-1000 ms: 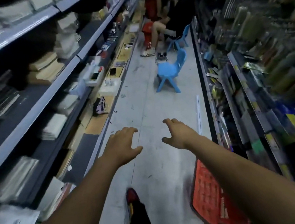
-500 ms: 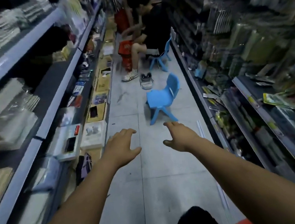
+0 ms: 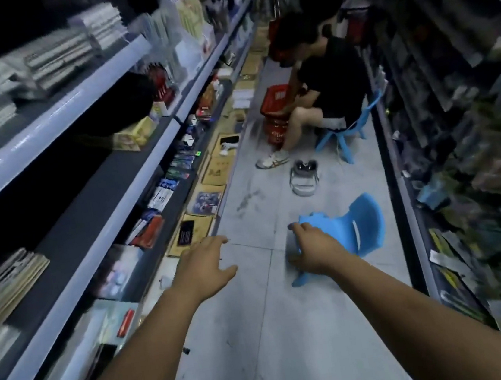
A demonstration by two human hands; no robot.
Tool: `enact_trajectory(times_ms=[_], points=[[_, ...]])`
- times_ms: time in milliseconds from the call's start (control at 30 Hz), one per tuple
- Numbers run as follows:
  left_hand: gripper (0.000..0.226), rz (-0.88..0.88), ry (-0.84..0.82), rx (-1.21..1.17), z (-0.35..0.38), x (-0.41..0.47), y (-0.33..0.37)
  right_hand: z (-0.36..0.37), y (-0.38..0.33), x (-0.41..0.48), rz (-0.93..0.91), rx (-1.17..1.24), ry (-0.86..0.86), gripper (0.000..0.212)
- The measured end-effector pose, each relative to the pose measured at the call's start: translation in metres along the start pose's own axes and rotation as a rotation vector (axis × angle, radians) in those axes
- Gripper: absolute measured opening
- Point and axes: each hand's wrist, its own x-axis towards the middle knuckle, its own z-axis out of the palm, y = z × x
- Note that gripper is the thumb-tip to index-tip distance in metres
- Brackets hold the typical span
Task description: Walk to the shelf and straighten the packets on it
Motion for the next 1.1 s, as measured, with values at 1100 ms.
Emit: enact_trajectory(times_ms=[1100], points=[[0.067, -0.852, 0.104, -0.183, -0.048, 0.577, -0.170, -0.168, -0.128, 0.784, -0.904, -0.524, -0.410, 0.078]])
